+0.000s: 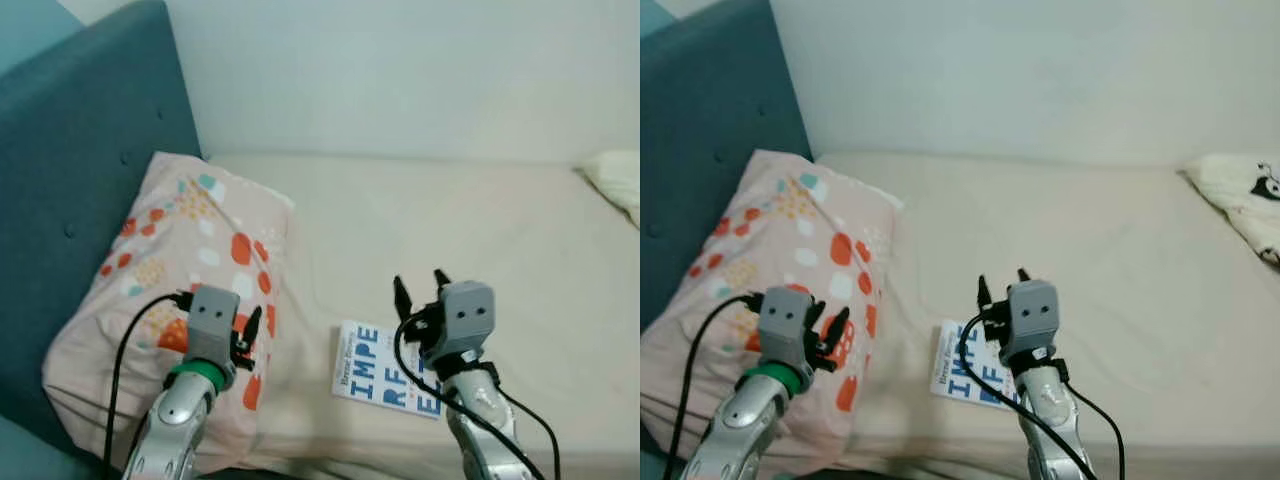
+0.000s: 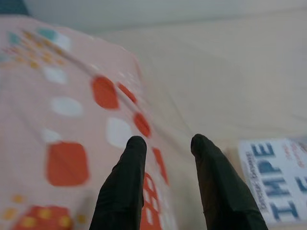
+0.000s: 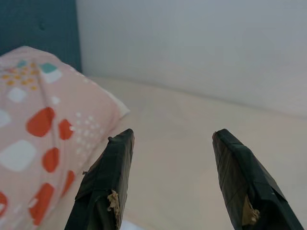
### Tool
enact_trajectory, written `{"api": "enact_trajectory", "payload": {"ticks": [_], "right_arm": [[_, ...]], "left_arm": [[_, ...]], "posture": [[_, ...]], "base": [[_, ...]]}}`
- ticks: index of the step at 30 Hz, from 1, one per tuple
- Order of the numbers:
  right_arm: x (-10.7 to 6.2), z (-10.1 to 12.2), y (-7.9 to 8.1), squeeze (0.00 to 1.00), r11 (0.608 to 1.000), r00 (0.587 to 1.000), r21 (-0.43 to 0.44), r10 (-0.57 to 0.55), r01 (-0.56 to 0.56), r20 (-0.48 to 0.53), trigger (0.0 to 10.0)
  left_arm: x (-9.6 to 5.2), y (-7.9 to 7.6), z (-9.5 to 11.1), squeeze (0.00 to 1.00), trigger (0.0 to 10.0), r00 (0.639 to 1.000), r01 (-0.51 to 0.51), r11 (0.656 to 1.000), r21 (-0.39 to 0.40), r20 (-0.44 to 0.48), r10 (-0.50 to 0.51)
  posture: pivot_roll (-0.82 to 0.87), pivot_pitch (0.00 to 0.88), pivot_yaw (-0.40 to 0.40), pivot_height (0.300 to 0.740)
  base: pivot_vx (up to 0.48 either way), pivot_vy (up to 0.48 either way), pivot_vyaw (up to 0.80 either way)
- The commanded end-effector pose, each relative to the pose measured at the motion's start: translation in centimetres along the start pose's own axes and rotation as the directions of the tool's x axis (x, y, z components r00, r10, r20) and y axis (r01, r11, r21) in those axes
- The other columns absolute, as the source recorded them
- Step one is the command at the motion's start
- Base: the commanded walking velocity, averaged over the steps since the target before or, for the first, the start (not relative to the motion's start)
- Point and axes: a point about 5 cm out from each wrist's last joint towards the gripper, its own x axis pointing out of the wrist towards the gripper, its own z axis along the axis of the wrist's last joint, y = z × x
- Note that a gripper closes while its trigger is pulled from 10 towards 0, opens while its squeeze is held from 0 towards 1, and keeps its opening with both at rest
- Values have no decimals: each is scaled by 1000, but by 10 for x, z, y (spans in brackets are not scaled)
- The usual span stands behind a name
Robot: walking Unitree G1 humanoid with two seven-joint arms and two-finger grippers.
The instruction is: Clean up the room
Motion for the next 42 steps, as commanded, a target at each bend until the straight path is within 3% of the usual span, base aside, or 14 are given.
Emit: {"api": "enact_trajectory", "payload": {"ticks": [1, 6, 13, 18, 21, 28, 31, 32, 35, 37, 42], "right_arm": [[-8, -15, 0, 0, 1000, 998, 19, 0, 1, -58, 10000], [-11, -26, 5, 0, 999, 995, 32, 12, -9, -97, 10000], [-13, -33, 10, 0, 999, 991, 36, 32, -28, -128, 10000], [-33, -69, 18, 0, 997, 962, 42, 77, -68, -262, 10000], [-54, -96, 17, 0, 998, 919, 26, 61, -56, -390, 10000], [-77, -120, 18, 0, 998, 852, 45, 70, -54, -519, 10000], [-79, -122, 18, 0, 998, 843, 43, 69, -55, -534, 10000], [-86, -128, 18, 0, 997, 817, 41, 77, -66, -571, 10000], [-88, -131, 19, 0, 996, 808, 13, 79, -87, -584, 10000], [-93, -136, 23, 0, 991, 789, 15, 118, -136, -602, 10000], [-106, -145, 26, 0, 987, 736, 79, 158, -141, -658, 10000]], "left_arm": [[0, -9, -6, 0, 10000, 1000, 17, 999, 35, -10, -17], [4, -20, -8, 0, 10000, 998, 57, 997, 49, -20, -56], [5, -23, -11, 0, 10000, 998, 64, 996, 56, -21, -63], [1, -21, -35, 0, 10000, 994, 73, 992, 102, -84, -65], [-8, -13, -60, 0, 10000, 983, 97, 988, 123, -168, -76], [-24, 16, -96, 0, 10000, 944, 7, 997, 82, -329, 20], [-27, 19, -101, 0, 10000, 935, 5, 997, 83, -355, 25], [-40, 22, -120, 0, 10000, 896, 34, 996, 87, -443, 8], [-50, 23, -132, 0, 10000, 867, 49, 995, 83, -499, -1], [-68, 28, -153, 0, 10000, 814, 40, 995, 87, -580, 18], [-81, 26, -170, 0, 10000, 760, -15, 999, 38, -649, 36]], "posture": [[-139, 0, 8, 714], [-135, 0, 13, 740], [-131, 0, 14, 740], [-128, 0, 16, 740], [-129, 0, 19, 740], [-124, 0, 21, 740], [-123, 0, 20, 740], [-123, 0, 20, 740], [-122, 0, 21, 740], [-132, 0, 24, 740], [-131, 0, 24, 740]], "base": [[0, 0, 0], [0, 0, 0], [0, 0, 0], [0, 0, 0], [0, 0, 0], [0, 0, 0], [0, 0, 0], [0, 0, 0], [0, 0, 0], [0, 0, 0], [0, 0, 0]]}}
